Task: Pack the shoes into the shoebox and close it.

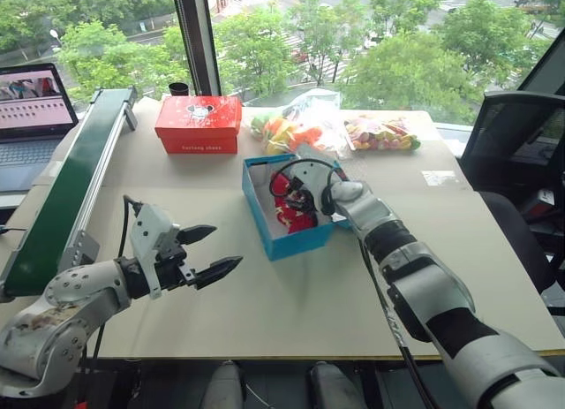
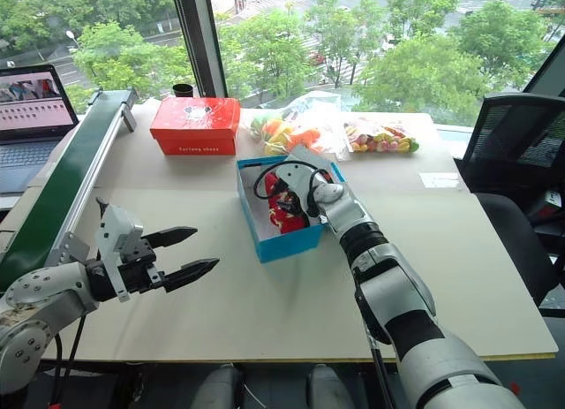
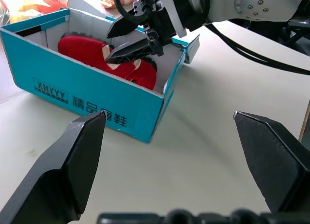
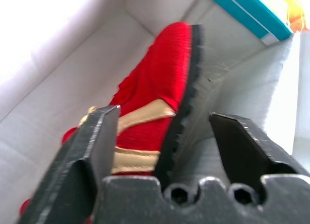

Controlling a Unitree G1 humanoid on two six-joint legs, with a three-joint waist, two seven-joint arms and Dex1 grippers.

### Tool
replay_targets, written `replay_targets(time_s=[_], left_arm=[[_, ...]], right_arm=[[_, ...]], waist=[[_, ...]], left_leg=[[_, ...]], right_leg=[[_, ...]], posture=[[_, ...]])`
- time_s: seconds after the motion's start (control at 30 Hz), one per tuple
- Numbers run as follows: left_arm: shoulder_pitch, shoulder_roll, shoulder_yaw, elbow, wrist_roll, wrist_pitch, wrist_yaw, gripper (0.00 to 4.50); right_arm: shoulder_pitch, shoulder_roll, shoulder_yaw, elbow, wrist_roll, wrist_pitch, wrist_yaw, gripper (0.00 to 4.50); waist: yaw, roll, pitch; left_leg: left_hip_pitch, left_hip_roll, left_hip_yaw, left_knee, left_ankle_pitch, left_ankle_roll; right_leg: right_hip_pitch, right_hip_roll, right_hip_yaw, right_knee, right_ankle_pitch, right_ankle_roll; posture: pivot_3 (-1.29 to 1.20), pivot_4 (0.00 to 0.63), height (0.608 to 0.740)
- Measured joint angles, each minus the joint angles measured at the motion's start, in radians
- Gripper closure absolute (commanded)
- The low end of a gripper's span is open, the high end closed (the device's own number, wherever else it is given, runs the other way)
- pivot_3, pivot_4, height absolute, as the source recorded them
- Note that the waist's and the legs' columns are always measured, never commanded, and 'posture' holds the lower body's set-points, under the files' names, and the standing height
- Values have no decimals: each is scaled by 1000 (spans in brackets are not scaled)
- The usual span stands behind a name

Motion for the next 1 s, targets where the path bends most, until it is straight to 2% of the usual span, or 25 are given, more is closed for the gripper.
replay_targets(time_s=[0.17,0.3,0.43,0.53,0.77,1.0], left_arm=[[-1,2,1,2,2,0,6,0],[-4,13,6,50,61,-20,32,0],[-15,10,12,121,141,-62,80,0],[-38,-27,52,201,191,-95,148,0],[-54,-111,169,370,292,-191,298,0],[-132,-132,267,471,393,-301,463,0]], right_arm=[[1,2,-21,-92,3,-1,11,58],[1,10,-76,-305,65,34,78,58],[3,15,-168,-464,208,125,173,58],[15,4,-215,-601,325,196,259,58],[218,-83,-206,-702,398,296,390,58],[250,-71,-190,-852,453,366,411,58]], waist=[[0,0,0],[0,1,0],[5,1,0],[6,1,0],[8,0,0],[0,0,0]], left_leg=[[0,0,0,-1,0,0],[0,0,0,-2,0,0],[0,0,0,-2,0,0],[0,0,0,-2,0,0],[-1,0,0,-1,0,0],[0,0,0,-1,0,0]], right_leg=[[-1,0,0,0,0,0],[-1,0,0,0,0,-1],[-1,0,-1,0,0,-1],[0,0,-1,0,0,-1],[-1,0,-1,0,0,-1],[-1,0,-1,0,0,-1]], posture=[[0,150,739],[0,150,739],[0,150,739],[0,150,739],[0,150,739],[0,150,739]])
